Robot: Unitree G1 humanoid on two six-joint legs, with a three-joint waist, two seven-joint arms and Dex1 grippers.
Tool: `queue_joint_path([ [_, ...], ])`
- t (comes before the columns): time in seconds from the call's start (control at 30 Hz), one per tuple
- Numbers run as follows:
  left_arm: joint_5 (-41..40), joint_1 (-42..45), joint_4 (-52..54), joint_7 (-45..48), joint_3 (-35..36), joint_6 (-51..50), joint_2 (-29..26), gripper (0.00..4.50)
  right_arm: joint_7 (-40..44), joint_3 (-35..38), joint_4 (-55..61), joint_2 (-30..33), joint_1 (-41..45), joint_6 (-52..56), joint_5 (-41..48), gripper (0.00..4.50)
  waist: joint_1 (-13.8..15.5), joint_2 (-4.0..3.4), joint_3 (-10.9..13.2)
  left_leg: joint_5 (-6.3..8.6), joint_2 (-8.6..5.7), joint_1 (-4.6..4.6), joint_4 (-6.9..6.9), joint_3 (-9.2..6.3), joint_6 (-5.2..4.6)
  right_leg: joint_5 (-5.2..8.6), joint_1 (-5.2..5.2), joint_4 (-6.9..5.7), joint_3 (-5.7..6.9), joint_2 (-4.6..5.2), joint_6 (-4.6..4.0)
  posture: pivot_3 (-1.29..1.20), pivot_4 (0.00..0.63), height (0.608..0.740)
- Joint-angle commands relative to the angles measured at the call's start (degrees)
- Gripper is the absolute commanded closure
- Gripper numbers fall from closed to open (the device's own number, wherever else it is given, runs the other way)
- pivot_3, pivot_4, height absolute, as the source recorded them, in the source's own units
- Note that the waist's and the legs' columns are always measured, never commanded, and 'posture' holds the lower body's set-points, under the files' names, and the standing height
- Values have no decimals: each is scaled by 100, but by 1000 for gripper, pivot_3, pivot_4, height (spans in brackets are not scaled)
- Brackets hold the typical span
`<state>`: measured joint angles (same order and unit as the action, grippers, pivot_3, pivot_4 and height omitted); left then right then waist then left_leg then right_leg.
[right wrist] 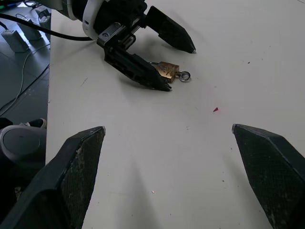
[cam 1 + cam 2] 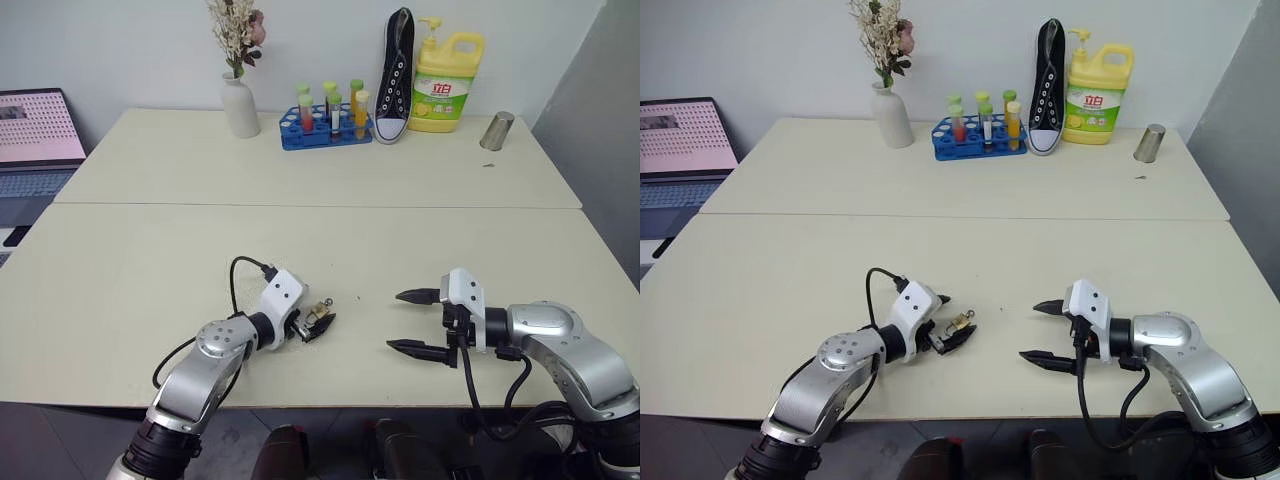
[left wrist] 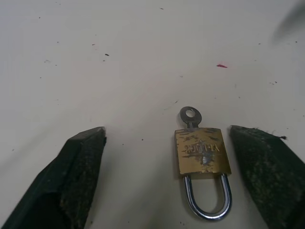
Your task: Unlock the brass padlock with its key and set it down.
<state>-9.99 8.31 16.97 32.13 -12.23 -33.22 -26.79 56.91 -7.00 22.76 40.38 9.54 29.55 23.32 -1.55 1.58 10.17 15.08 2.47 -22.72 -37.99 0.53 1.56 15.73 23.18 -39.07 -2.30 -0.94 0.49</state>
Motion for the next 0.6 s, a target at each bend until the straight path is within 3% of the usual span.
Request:
queue_joint_path([
  [0.03, 63, -72, 75, 124, -196, -283, -117, 1165, -44, 116, 268, 64, -26, -4, 70, 0, -1, -1, -1, 0, 0, 0, 0, 0, 0, 0, 0, 0, 0, 0, 0, 0, 150, 740],
  [0.3, -41, -185, 210, 239, -128, -637, -306, 3531, -107, 95, 244, 17, -8, -54, 52, 0, -2, -1, -4, 0, 1, 2, 1, 0, 0, 0, 0, 0, -1, 0, 0, 0, 150, 740],
  [0.53, -61, -57, 329, 641, -125, 113, -411, 3524, -152, 109, 231, -24, -18, -139, 34, 0, -3, -1, -3, 0, 4, 2, 2, 0, 0, 1, 0, 0, 0, -1, -1, 0, 150, 740],
  [0.6, 71, 134, 266, 826, -103, 904, -443, 3524, -173, 127, 219, -36, -16, -145, 37, 0, -2, 0, -3, 0, 2, 0, 1, 1, 0, 0, 0, 1, 0, 0, -1, 0, 150, 740],
])
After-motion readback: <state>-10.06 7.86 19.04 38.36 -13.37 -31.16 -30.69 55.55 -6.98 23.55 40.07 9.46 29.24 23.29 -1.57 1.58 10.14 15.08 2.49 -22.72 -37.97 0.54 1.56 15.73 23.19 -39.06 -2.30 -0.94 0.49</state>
